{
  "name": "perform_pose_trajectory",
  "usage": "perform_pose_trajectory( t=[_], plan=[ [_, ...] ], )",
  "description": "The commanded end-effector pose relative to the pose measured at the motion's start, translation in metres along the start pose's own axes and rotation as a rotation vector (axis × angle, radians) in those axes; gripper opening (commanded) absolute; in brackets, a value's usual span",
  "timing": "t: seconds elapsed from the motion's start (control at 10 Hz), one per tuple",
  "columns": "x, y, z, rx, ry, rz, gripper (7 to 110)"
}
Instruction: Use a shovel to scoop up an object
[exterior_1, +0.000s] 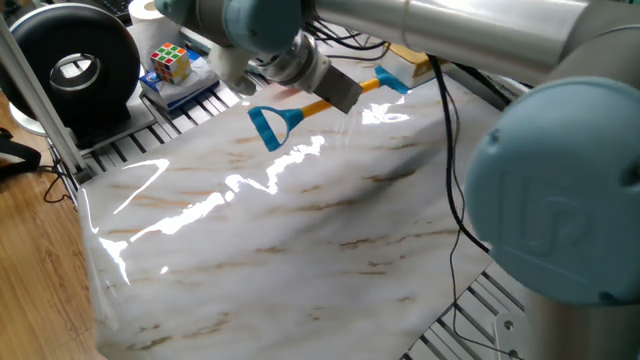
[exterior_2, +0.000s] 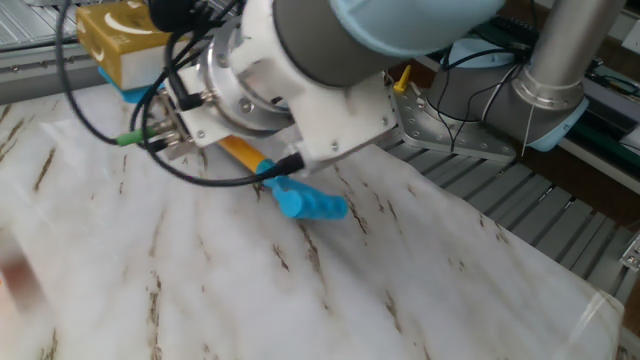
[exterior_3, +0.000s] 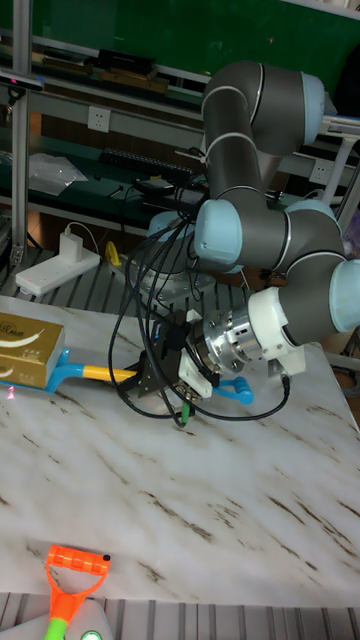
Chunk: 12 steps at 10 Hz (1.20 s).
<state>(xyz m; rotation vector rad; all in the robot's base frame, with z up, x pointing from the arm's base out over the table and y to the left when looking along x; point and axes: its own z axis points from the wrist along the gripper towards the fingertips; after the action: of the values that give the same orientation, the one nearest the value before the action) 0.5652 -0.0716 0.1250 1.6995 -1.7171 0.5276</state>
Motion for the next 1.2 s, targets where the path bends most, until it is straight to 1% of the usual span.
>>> perform_pose_trajectory(
  t=[0.0, 0.2, 0.4, 0.5, 0.6, 0.8, 0.9, 1.1],
  plan=[
    [0.0, 0.017, 0.014, 0.009, -0.03, -0.008, 7],
    [-0.004, 0.031, 0.024, 0.024, -0.039, -0.008, 7],
    [0.0, 0.043, 0.034, 0.024, -0.02, -0.007, 7],
    [0.003, 0.043, 0.037, 0.025, -0.012, -0.028, 7],
    [0.005, 0.044, 0.038, 0.022, -0.003, -0.028, 7],
    [0.006, 0.044, 0.048, 0.016, -0.002, -0.027, 7],
    [0.002, 0.046, 0.058, 0.006, -0.024, -0.023, 7],
    [0.0, 0.046, 0.073, 0.004, -0.047, -0.014, 7]
  ],
)
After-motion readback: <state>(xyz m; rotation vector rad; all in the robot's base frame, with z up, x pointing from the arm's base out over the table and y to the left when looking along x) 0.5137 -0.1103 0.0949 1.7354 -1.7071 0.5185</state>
